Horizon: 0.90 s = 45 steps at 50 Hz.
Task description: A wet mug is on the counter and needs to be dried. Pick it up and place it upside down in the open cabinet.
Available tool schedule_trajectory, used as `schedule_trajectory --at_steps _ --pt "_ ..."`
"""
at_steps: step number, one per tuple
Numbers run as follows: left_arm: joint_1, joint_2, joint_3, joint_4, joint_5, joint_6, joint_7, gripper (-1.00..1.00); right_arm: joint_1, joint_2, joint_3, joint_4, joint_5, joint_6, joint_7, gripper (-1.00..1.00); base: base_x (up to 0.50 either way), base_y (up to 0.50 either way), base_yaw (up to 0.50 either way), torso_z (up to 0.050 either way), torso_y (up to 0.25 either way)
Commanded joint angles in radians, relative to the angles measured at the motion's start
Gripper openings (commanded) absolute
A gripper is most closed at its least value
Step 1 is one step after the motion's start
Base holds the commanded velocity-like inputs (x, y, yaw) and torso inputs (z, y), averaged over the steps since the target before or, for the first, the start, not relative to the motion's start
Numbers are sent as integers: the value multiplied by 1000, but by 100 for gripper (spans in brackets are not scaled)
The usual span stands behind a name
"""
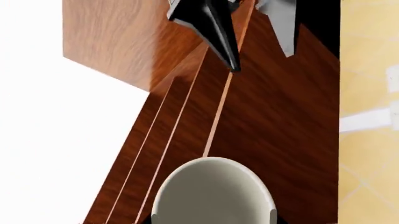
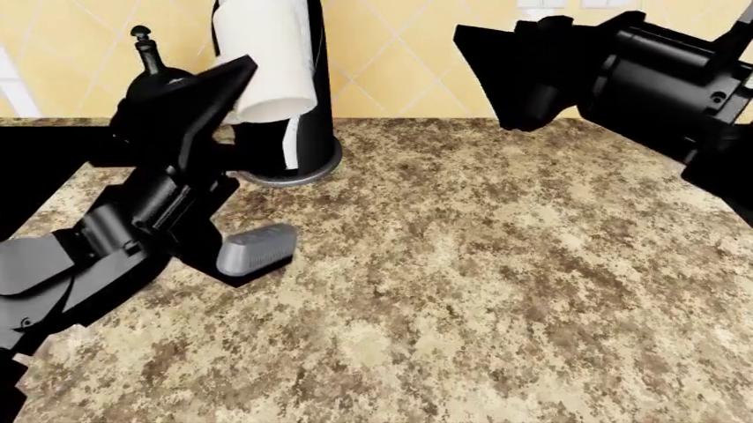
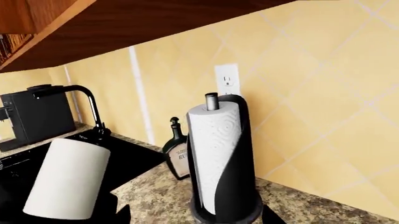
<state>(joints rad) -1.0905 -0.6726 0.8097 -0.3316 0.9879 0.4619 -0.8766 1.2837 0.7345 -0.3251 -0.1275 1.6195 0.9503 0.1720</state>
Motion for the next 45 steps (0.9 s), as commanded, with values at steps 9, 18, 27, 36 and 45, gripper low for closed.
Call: schedule_trajectory --at_steps 9,18,27,36,45 --pt "-59 19 23 -68 168 -8 -191 -100 -23 -4 35 -107 417 38 127 100 0 0 0 0 1" --pt "-64 14 40 -81 212 -4 -254 -100 23 19 48 -91 429 62 87 100 0 0 0 0 0" --pt "-59 9 48 -62 244 -7 -314 -100 42 27 59 -65 437 56 73 100 0 0 0 0 0" --pt "-37 -14 39 10 232 -5 -333 -100 32 12 63 -65 413 34 71 100 0 0 0 0 1" --pt "-41 -15 32 22 218 -4 -327 -100 2 6 55 -82 409 26 76 100 0 0 0 0 0"
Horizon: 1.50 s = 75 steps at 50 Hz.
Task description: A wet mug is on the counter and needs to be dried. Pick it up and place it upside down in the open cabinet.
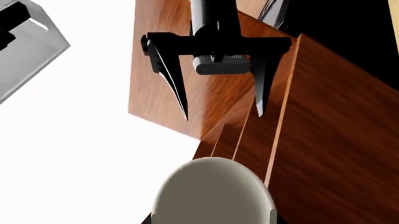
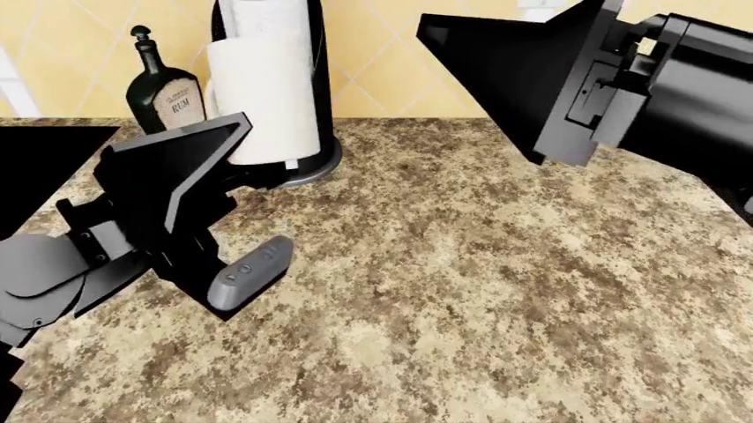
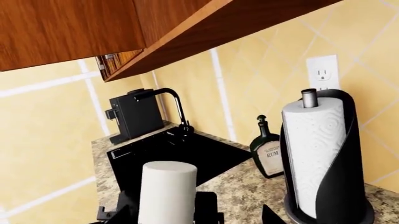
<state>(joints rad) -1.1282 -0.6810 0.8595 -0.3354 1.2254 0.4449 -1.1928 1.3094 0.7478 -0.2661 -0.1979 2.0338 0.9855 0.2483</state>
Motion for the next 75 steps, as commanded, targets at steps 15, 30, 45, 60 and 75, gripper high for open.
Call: schedule_trajectory --at_steps 15,30,45,60,75 --pt "-38 23 -9 -28 -22 23 -10 -100 -49 6 -6 -51 45 1 -10 100 0 0 0 1 0" --pt "-8 18 -7 23 -21 10 -1 -100 -47 -3 2 -79 56 -18 -4 100 0 0 0 0 1" --pt "8 4 -16 86 -40 7 13 -100 -46 -5 -1 -67 38 -23 -13 100 0 0 0 0 0" --pt "12 -1 -24 133 -63 5 41 -100 -52 -13 -11 -70 34 -27 -14 100 0 0 0 0 1" --pt "2 22 -9 110 -56 11 40 -100 -44 -25 -20 -112 84 -42 15 100 0 0 0 0 0"
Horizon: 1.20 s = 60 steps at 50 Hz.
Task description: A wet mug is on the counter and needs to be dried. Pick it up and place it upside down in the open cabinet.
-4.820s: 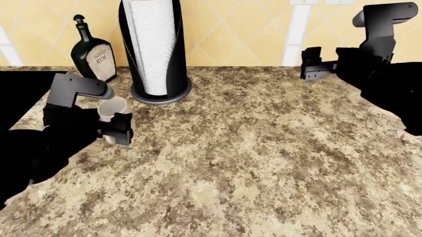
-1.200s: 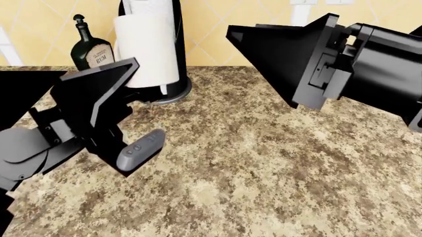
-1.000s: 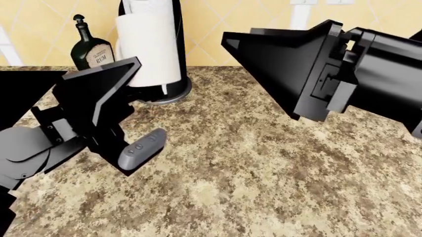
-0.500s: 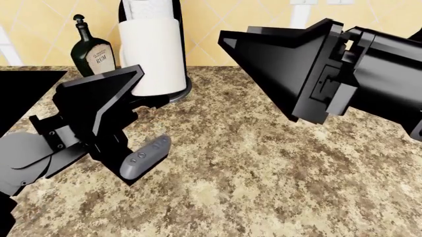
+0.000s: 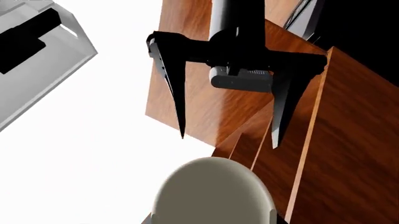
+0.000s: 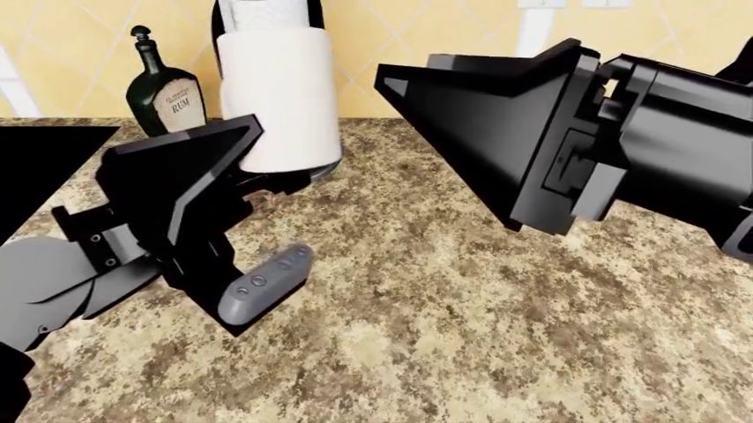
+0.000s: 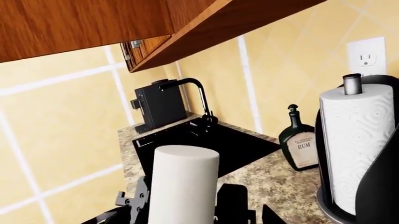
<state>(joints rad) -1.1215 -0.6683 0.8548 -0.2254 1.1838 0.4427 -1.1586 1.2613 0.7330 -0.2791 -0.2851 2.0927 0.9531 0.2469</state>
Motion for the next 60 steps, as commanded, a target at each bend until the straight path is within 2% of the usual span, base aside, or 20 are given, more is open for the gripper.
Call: schedule_trajectory --at_steps 1,25,60 --pt "-4 11 -3 0 -13 13 6 -100 5 -13 -8 -27 27 -11 18 100 0 0 0 0 0" --pt "-5 52 26 -18 2 19 2 -100 1 -37 -23 -18 1 -13 -9 100 0 0 0 0 0" --pt "-1 45 17 59 -20 13 28 -100 -30 -69 -44 -12 -44 -24 -44 100 0 0 0 0 0"
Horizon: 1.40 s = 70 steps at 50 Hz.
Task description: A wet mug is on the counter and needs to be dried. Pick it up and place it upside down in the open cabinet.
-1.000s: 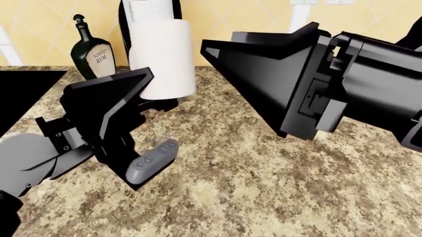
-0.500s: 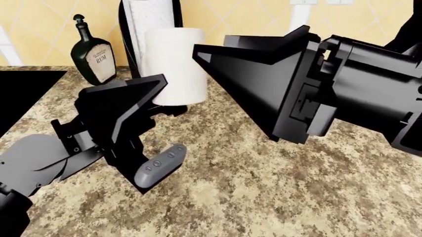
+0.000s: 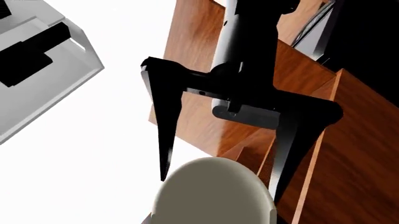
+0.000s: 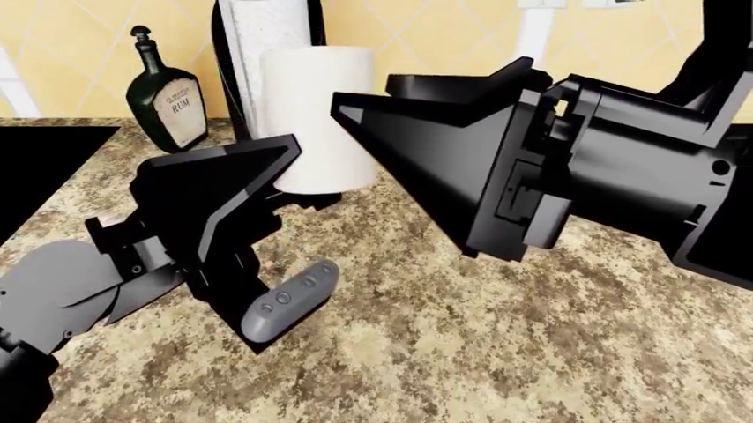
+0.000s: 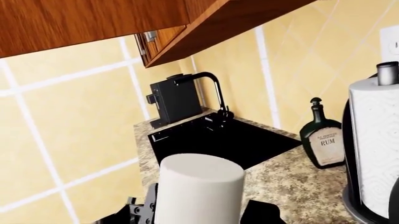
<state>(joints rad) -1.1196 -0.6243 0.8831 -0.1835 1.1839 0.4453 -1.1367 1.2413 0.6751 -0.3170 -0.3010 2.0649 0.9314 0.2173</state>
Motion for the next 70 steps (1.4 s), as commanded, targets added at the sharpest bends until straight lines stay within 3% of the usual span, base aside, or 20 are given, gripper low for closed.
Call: schedule_trajectory --at_steps 1,29,30,48,49,70 --pt "-3 1 -11 19 -20 10 7 -100 -11 -12 -7 6 -20 -3 -17 100 0 0 0 0 0" --pt "2 16 1 54 -30 15 26 -100 -24 -62 -35 22 -93 -12 -63 100 0 0 0 0 0" --pt "1 16 1 54 -31 16 27 -100 -26 -63 -36 21 -100 -15 -60 -100 0 0 0 0 0" --pt "5 11 6 54 -58 27 43 -100 -18 -57 -64 -1 -127 -10 -5 -100 0 0 0 1 1" --pt "6 9 5 57 -74 35 46 100 -17 -57 -65 0 -128 -11 -3 -100 0 0 0 0 0" --pt "5 -20 52 50 -85 116 42 100 64 -14 -32 44 -110 -23 23 -100 0 0 0 0 0"
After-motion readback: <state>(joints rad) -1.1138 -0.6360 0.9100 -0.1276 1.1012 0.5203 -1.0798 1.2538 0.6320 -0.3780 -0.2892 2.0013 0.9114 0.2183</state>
